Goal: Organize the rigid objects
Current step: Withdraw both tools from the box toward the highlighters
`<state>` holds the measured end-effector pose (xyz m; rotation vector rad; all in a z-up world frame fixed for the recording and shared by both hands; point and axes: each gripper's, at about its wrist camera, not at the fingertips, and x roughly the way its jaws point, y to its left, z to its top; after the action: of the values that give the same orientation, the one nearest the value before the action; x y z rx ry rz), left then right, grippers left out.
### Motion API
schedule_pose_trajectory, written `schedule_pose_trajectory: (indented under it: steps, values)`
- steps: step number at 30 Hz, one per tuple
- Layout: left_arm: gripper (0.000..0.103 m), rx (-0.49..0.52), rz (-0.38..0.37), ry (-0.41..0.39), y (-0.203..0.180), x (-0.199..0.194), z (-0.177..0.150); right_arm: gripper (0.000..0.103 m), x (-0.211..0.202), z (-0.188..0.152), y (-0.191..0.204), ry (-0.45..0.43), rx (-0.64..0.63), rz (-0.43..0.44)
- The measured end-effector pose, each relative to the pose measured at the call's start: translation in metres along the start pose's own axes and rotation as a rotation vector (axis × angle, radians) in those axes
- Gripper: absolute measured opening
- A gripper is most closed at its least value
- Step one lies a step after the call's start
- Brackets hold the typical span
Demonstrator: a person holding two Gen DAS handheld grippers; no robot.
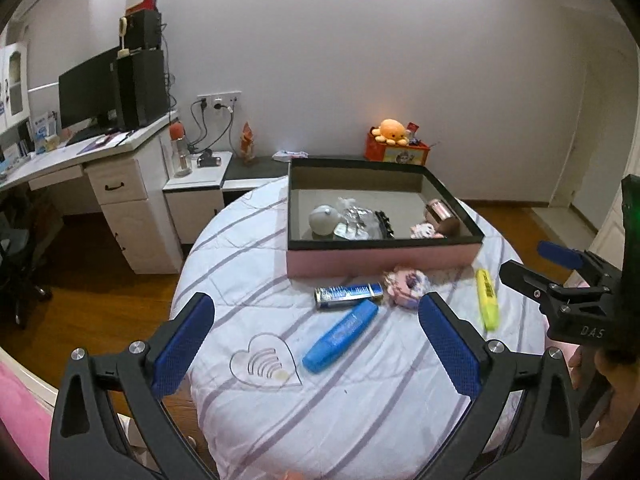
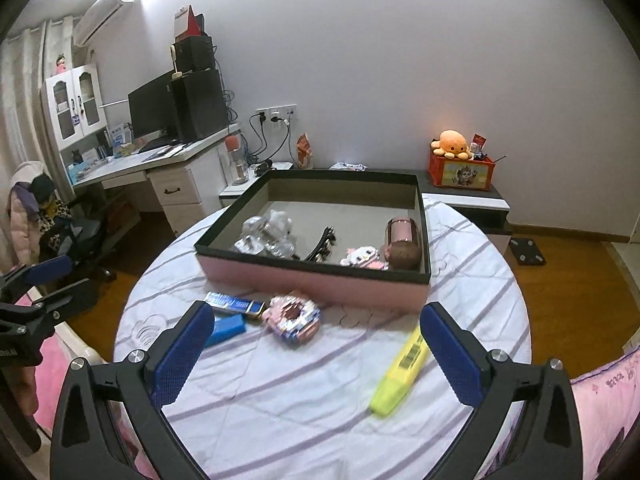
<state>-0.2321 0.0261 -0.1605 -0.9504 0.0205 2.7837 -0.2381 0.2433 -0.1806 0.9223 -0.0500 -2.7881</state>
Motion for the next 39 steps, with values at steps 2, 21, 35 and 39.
schedule_pose_trajectory:
  steps: [2, 21, 35, 39]
  values:
    - [0.103, 0.013, 0.010, 0.003, -0.001, -0.002, -0.004, 0.103, -0.005, -0.005, 0.002, 0.000, -0.001, -0.008]
    - [0.103, -0.084, -0.113, 0.098, 0.026, 0.010, -0.037, 0.103, -0.009, -0.040, -0.027, 0.066, 0.084, -0.028]
    - [0.103, 0.044, -0.056, 0.244, 0.001, 0.089, -0.039, 0.103, 0.033, -0.061, -0.054, 0.166, 0.126, -0.053]
    - [0.103, 0.061, -0.054, 0.268, -0.003, 0.106, -0.036, 0.103, 0.045, -0.063, -0.058, 0.182, 0.136, -0.057]
